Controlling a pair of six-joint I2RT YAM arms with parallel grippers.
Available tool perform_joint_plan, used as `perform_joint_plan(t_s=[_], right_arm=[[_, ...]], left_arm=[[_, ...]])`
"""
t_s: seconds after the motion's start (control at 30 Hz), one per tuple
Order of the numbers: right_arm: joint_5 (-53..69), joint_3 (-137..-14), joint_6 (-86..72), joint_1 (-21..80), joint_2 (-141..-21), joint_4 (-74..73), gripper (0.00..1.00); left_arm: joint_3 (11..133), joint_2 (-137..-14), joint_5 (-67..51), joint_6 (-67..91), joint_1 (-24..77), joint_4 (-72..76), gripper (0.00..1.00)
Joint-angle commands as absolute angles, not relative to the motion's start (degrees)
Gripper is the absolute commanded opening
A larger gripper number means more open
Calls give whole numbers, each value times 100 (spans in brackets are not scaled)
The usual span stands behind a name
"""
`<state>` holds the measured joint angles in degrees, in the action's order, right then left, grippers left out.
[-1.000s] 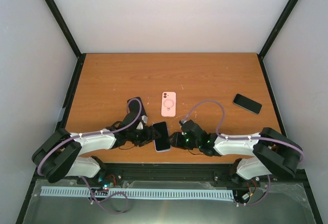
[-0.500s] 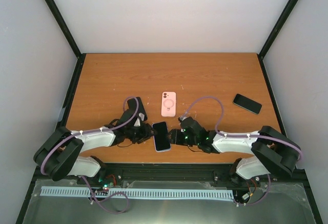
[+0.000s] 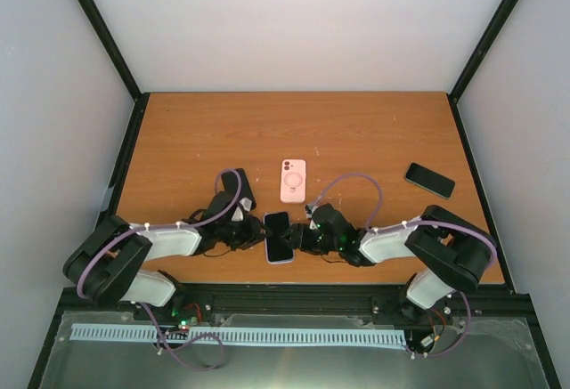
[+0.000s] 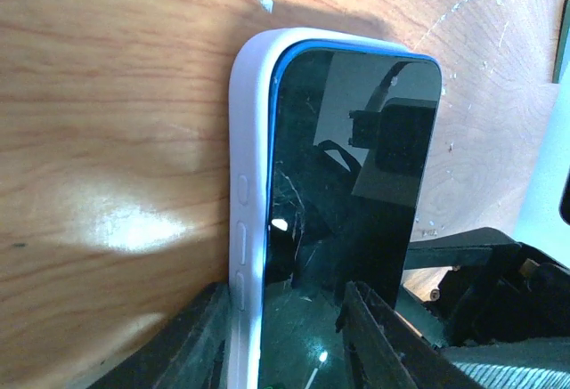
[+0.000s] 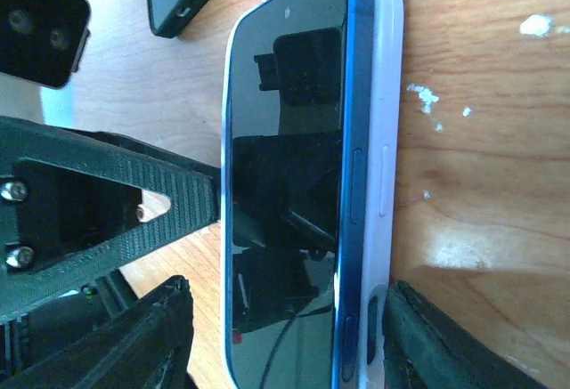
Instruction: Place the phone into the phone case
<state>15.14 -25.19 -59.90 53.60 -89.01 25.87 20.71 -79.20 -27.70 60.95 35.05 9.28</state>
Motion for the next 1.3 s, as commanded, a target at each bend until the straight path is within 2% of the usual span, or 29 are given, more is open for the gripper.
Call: perform_joint_plan(t_s=[0.0,0.37,0.7,0.97,1.17,1.27], right_arm=[[2003,-2388,-6532,5291,-9000,3919,57],[2529,-2049,-7365,5196,-9337,5756,58],[2520,-2118,-7227,5192,-9050,5575,59],[2557,-2203,-7327,5194,-9251,5893,60],[2562,-2245,-7291,5194,-9376,5811,60],[2619,-2303,-7237,5195,-9474,5626,57]], left_arm=[[1784,-7907,-3119,6226,3515,1237,35],[1653,-7883,-3322,6393,3516,1465,39],[1585,-7596,-3295,6487,3529,1362,51],[1505,-7387,-3251,6592,3559,1328,59],[1378,-7301,-3203,6622,3559,1301,60],[1362,-7267,-3152,6618,3560,1252,59]])
